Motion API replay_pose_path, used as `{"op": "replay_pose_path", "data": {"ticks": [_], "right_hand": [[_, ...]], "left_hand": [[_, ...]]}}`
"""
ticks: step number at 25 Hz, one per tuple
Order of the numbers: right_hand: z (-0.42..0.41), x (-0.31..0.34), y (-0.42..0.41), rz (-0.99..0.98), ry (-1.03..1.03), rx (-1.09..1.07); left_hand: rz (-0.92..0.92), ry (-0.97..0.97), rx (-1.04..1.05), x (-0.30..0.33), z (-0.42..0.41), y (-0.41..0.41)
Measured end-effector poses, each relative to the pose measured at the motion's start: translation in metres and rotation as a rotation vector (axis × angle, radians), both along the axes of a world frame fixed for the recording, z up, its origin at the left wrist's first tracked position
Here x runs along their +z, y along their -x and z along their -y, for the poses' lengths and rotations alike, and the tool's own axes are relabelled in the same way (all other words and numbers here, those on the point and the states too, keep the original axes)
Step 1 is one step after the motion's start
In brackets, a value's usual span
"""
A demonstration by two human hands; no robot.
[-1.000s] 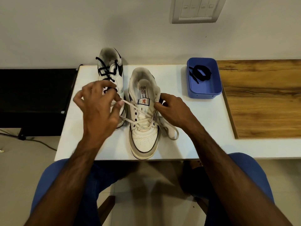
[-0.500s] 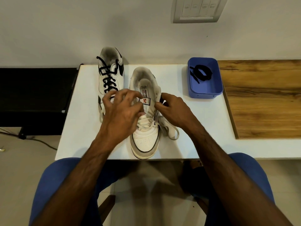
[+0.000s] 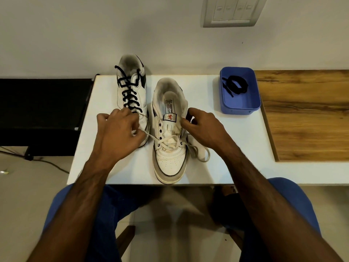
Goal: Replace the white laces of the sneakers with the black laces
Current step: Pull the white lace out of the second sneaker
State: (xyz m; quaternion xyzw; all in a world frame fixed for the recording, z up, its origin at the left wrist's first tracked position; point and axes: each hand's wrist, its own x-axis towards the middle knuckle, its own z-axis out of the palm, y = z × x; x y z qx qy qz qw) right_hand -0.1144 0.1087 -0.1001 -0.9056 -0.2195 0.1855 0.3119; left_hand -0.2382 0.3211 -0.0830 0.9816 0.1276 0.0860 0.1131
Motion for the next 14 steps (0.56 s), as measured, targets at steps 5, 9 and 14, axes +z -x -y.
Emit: {"op": "replay_pose_path", "data": {"ticks": [5, 9, 14], "right_hand": [[0.003, 0.008, 0.007, 0.171, 0.077, 0.083], [0.003, 0.014, 0.013, -0.077, -0.15, 0.218], [0.0, 0.016, 0.021, -0.286, -0.311, 0.314]], "left_hand": [[0.017, 0.172, -0.221, 0.003, 0.004, 0.001], [-0.119, 0.177, -0.408, -0.009, 0.014, 0.001], [0.099, 0.486, -0.212, -0.003, 0.0, 0.002]]}}
